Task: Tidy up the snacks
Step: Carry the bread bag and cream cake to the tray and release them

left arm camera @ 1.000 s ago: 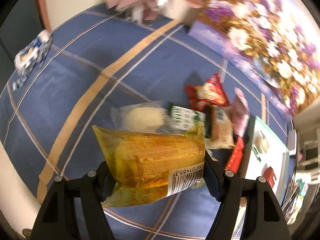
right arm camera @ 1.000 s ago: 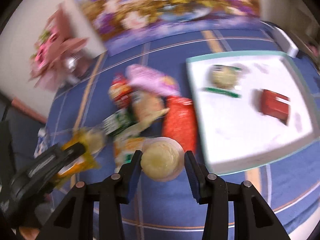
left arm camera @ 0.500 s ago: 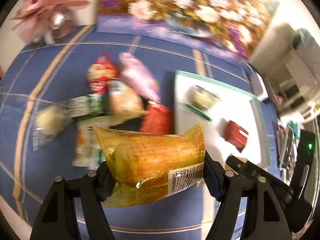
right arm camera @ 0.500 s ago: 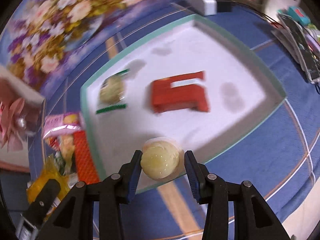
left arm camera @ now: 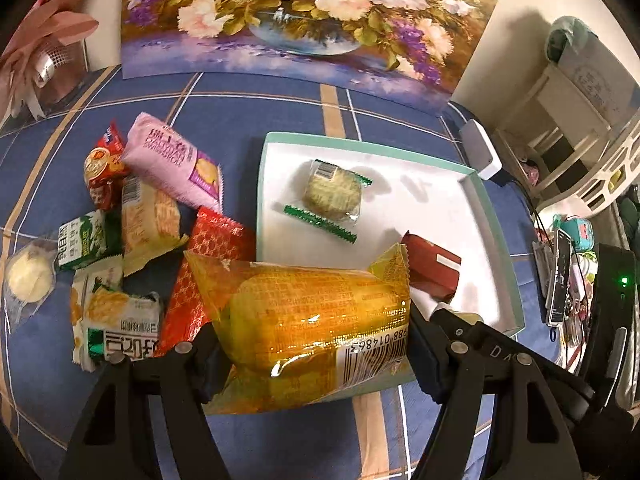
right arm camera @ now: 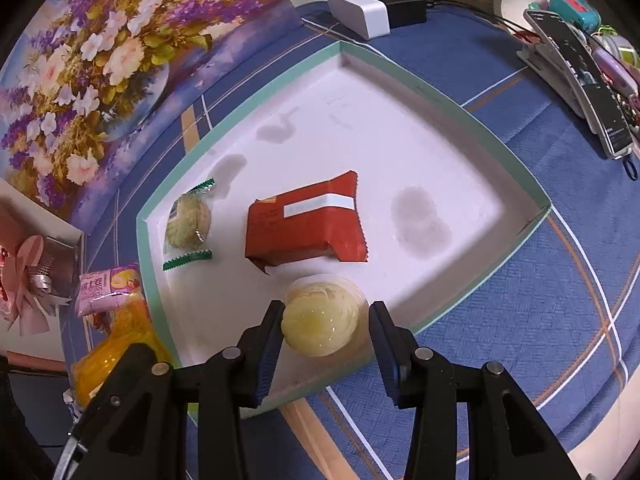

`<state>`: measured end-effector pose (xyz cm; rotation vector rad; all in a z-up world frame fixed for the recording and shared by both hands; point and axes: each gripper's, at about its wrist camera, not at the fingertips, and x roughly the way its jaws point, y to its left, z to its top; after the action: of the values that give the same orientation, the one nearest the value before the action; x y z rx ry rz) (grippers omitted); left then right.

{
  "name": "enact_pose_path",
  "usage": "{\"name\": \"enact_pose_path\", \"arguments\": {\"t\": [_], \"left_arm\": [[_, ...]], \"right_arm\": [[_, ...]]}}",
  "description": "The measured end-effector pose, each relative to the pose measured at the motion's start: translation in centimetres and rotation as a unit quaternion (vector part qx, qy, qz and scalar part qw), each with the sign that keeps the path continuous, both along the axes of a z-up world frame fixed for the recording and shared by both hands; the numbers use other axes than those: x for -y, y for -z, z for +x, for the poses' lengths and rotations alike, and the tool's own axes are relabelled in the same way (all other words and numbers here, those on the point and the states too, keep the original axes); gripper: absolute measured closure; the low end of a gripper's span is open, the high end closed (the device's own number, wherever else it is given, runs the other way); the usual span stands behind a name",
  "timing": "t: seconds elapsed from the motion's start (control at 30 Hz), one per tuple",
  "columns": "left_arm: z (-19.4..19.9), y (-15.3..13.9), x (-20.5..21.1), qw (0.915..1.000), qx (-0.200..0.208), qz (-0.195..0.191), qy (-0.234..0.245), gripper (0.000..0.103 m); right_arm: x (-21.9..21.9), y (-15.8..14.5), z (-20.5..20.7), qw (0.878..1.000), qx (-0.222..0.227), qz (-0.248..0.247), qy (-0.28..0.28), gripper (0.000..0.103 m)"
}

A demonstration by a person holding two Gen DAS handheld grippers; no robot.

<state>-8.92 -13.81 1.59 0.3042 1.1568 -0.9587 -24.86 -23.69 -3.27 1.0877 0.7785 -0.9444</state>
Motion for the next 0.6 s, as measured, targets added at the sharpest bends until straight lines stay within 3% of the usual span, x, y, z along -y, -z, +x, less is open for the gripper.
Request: {"name": "enact_pose_path", "arguments": {"t": [0.13,0.2,0.4,0.5,0.6], "left_arm": [[0.3,0.0,-0.2,1.0000,-0.004,0.000,-0.003,0.025],[0.5,-0.1,-0.3,1.0000,-0.008,-0.001,-0.003,0.019],[1.5,-0.5,-1.2,0.9998,-0.007,0.003,-0.021,0.019],[2.7,-0.4,-2.0,0.9984,-0.001,0.025,-0.050,0.018],[4.5,-0.1,-3.3,0.9938,0.009,0.059,-0.094,0.017]], "right_arm": [[-0.1,0.0,0.1,1.000,0.001,-0.002,-0.001,0.057],[-0.2,0.0,0.2,1.000,0.000,-0.002,-0.003,0.057],[-0.5,-0.4,0.5,1.000,0.001,-0.010,-0.009,0.057],[-0.7,-0.4,0.8,1.000,-0.007,-0.011,-0.012,0.057],[-1.0,-0.5,1.6,0.999,-0.024,-0.017,-0.024,0.043]]}}
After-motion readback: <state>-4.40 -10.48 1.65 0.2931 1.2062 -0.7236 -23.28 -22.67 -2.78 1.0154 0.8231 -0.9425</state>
